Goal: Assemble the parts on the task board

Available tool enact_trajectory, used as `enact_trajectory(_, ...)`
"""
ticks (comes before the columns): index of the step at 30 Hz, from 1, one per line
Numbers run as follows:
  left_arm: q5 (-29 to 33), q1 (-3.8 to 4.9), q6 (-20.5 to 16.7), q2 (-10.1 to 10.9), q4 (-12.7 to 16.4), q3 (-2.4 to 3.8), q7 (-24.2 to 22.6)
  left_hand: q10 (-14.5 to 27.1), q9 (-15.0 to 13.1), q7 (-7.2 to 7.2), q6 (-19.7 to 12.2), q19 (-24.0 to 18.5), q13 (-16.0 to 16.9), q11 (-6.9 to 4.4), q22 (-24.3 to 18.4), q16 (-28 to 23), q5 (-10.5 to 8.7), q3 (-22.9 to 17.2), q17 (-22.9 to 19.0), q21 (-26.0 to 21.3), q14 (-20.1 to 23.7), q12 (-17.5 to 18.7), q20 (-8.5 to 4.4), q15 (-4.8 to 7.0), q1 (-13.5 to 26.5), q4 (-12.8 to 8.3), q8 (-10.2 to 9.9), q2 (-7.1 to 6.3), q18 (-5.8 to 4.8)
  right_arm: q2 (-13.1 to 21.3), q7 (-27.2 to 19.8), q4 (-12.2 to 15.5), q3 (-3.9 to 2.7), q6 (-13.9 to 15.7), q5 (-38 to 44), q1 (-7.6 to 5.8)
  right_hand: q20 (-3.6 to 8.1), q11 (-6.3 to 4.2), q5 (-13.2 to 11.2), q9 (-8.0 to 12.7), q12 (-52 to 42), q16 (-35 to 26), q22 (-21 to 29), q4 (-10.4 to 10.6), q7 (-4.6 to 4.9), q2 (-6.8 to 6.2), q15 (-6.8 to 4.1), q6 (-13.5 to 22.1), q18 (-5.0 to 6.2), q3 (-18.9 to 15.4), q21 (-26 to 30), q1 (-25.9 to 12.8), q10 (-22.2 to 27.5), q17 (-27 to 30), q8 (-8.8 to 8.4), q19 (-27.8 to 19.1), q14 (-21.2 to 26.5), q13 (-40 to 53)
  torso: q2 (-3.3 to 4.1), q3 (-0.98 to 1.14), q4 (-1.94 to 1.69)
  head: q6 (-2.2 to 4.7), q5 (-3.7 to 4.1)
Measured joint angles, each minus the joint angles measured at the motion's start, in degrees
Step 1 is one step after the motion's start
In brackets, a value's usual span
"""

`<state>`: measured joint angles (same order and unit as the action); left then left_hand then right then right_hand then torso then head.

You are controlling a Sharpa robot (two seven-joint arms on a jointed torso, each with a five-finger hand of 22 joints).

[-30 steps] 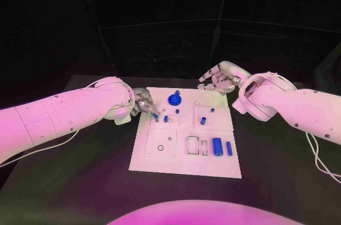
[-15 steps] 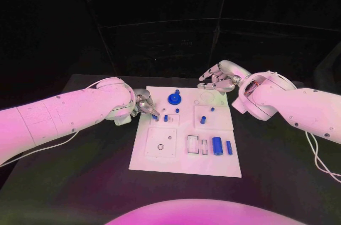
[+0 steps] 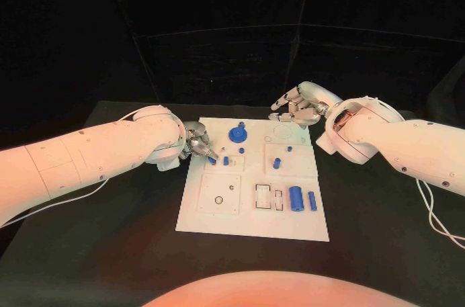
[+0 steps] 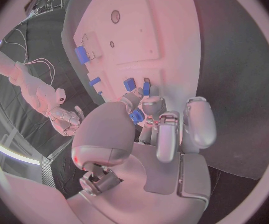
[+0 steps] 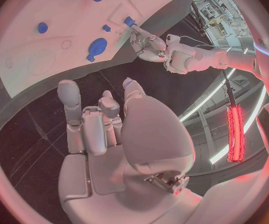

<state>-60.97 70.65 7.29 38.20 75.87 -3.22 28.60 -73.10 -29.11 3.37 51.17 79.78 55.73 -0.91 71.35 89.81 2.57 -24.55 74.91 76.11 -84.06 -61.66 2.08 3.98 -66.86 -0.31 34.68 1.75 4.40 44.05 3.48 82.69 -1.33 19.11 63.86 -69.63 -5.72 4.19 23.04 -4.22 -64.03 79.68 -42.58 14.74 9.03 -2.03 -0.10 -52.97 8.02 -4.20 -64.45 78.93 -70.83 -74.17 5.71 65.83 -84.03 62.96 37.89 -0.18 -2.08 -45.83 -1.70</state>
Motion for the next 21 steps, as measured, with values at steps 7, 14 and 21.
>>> enact_trajectory(7, -0.03, -0.02, 0.23, 0.05, 0.07, 0.0, 0.05, 0.01, -0.08, 0.01, -0.01, 0.0, 0.0, 0.0, 0.0, 0.0, -0.11, -0.15, 0.0, 0.0, 0.0, 0.0, 0.0, 0.0, 0.0, 0.14, 0.0, 0.0, 0.0, 0.0, -0.01, 0.01, 0.0, -0.02, -0.02, 0.0, 0.0, 0.0, 0.0, 0.0, 0.0, 0.0, 0.0, 0.0, 0.0, 0.0, 0.0, 0.0, 0.0, 0.0, 0.0, 0.0, 0.0, 0.0, 0.0, 0.0, 0.0, 0.0, -0.01, 0.0, -0.01, -0.04, 0.0)
enact_trajectory(14, -0.05, -0.09, 0.88, 0.12, 0.18, -0.06, 0.19, 0.01, -0.24, 0.1, -0.1, 0.0, -0.01, 0.01, 0.07, 0.0, -0.15, -0.15, 0.0, 0.0, 0.0, 0.0, 0.0, 0.0, 0.01, 0.14, -0.02, -0.01, 0.0, 0.01, -0.02, 0.0, 0.0, -0.04, -0.03, 0.0, 0.0, 0.0, 0.0, 0.0, 0.0, 0.0, -0.01, 0.0, 0.0, 0.0, 0.0, 0.0, 0.0, 0.0, 0.0, 0.0, 0.0, 0.0, 0.0, 0.0, 0.0, 0.0, -0.01, -0.03, -0.03, -0.12, -0.01)
enact_trajectory(21, -0.09, -0.05, 1.18, 0.16, 0.19, -0.02, 0.32, 0.02, -0.23, 0.13, -0.13, 0.0, 0.05, 0.02, 0.07, 0.0, -0.16, -0.15, 0.0, 0.0, 0.0, 0.0, 0.0, 0.0, 0.02, 0.14, 0.18, -0.01, 0.0, -0.01, -0.04, -0.05, 0.0, -0.06, -0.05, 0.0, 0.0, -0.21, 0.0, 0.0, 0.0, 0.0, 0.14, 0.0, 0.0, 0.24, 0.0, 0.0, 0.0, 0.0, 0.0, 0.24, 0.21, 0.12, 0.23, 0.0, 0.0, -0.07, -0.01, -0.04, -0.03, -0.16, -0.02)
